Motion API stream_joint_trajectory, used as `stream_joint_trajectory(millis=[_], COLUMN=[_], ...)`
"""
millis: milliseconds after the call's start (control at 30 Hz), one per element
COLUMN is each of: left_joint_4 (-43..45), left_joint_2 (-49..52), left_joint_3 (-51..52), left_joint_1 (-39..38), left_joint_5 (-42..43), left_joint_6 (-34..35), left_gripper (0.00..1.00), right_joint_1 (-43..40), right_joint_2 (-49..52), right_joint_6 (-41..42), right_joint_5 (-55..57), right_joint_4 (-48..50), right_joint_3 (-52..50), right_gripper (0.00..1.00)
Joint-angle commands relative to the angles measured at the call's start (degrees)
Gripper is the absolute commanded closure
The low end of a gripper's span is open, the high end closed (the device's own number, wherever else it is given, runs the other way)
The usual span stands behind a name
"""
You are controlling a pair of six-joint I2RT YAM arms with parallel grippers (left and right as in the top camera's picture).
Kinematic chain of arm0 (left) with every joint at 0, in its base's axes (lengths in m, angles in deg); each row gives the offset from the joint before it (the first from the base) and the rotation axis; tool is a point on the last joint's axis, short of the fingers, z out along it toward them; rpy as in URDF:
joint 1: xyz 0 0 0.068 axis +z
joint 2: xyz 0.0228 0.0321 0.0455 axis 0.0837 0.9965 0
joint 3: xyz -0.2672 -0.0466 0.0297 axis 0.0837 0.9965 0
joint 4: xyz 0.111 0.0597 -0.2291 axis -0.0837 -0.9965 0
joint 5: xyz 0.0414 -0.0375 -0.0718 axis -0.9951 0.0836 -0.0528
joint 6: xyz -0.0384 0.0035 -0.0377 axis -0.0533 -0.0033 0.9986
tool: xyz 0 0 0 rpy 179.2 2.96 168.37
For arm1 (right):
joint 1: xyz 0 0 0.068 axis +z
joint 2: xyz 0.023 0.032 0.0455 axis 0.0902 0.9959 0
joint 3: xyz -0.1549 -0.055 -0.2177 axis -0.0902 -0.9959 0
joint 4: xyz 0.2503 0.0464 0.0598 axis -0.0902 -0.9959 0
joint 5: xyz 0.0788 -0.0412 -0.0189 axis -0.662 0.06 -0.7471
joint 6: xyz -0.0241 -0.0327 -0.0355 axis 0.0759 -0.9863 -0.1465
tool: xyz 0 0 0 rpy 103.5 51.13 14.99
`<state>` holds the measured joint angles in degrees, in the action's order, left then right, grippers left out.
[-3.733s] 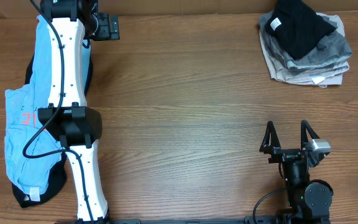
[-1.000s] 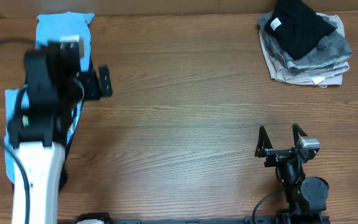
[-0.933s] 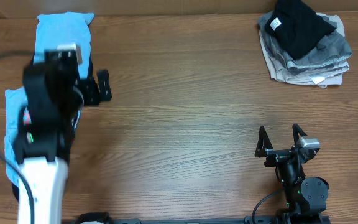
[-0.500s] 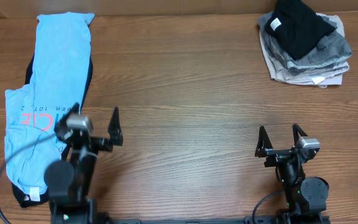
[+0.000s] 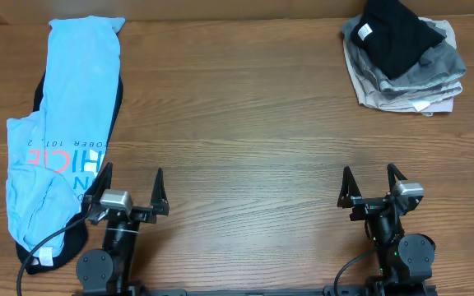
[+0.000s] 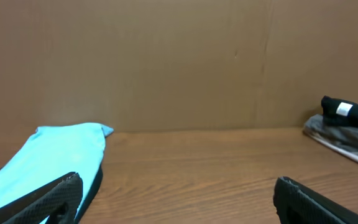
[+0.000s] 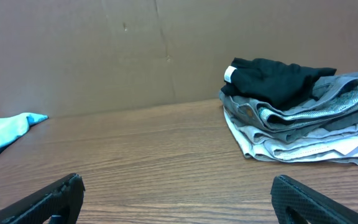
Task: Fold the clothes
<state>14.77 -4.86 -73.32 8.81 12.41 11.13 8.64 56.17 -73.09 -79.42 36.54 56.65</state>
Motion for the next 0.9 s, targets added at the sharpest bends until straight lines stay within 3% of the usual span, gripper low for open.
stream_joint_trajectory(millis=[0, 200, 867], left_joint_4=[-2.4, -10.5, -10.1], left_joint_2=[-1.4, -1.4, -1.4], left_joint_3=[0.5, 0.5, 0.5], left_joint_1=[1.0, 1.0, 0.9], left_joint_5=[-0.8, -0.8, -0.8], left_joint_6=[-0.7, -0.4, -0.5], left_gripper=[0.0, 0.0, 0.0], right_joint_1=[0.2, 0.2, 0.2], right_joint_2=[-0.5, -0.5, -0.5], right_joint_6=[-0.2, -0.2, -0.2], right_joint_5=[-0.1, -0.1, -0.1], right_joint_4=[0.5, 0.5, 0.4], right_joint_3=[-0.6, -0.6, -0.6], right_gripper=[0.0, 0.0, 0.0])
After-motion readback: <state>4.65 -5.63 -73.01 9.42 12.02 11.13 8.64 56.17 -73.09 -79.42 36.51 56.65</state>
